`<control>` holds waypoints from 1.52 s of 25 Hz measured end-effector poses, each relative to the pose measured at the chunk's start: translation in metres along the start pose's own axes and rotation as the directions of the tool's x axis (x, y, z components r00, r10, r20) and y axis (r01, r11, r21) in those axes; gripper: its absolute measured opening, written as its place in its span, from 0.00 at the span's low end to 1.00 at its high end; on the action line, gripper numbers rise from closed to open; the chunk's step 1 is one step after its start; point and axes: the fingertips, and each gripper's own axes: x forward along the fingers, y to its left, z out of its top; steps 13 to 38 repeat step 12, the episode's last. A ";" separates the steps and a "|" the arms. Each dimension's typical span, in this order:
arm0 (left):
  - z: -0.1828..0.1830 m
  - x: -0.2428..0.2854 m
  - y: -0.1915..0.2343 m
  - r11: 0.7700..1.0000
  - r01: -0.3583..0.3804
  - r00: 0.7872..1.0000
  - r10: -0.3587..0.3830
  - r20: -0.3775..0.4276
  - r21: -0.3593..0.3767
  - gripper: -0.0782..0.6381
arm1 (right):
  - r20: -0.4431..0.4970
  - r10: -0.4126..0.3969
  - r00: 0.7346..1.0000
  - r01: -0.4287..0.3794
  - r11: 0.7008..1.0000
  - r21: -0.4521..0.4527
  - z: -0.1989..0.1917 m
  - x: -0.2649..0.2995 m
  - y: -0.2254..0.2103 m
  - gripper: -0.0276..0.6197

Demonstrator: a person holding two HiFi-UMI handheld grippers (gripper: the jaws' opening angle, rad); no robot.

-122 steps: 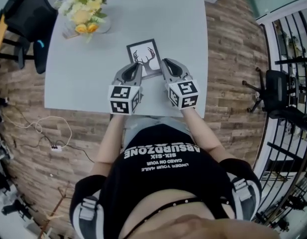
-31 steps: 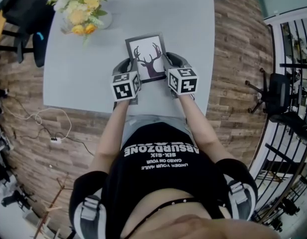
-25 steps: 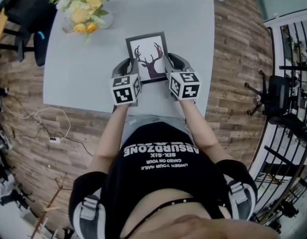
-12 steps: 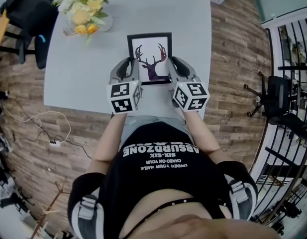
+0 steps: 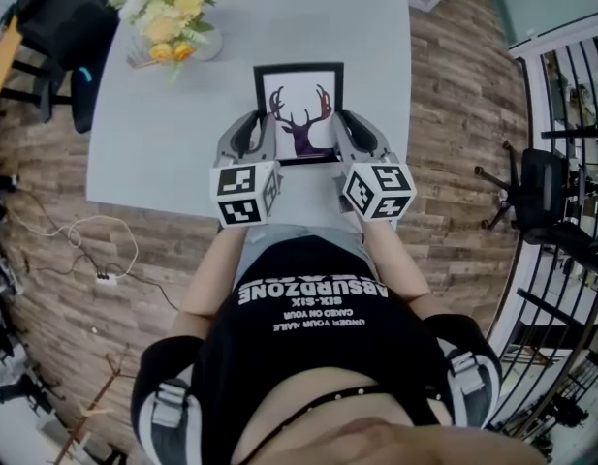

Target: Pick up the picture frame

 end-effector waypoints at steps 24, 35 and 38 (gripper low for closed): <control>0.002 -0.010 -0.006 1.000 0.009 1.000 -0.009 0.020 -0.006 0.24 | 0.006 -0.007 1.000 0.008 1.000 -0.006 0.001 -0.009 0.001 0.16; 0.002 -0.010 -0.006 1.000 0.009 1.000 -0.009 0.020 -0.006 0.24 | 0.006 -0.007 1.000 0.008 1.000 -0.006 0.001 -0.009 0.001 0.16; 0.002 -0.010 -0.006 1.000 0.009 1.000 -0.009 0.020 -0.006 0.24 | 0.006 -0.007 1.000 0.008 1.000 -0.006 0.001 -0.009 0.001 0.16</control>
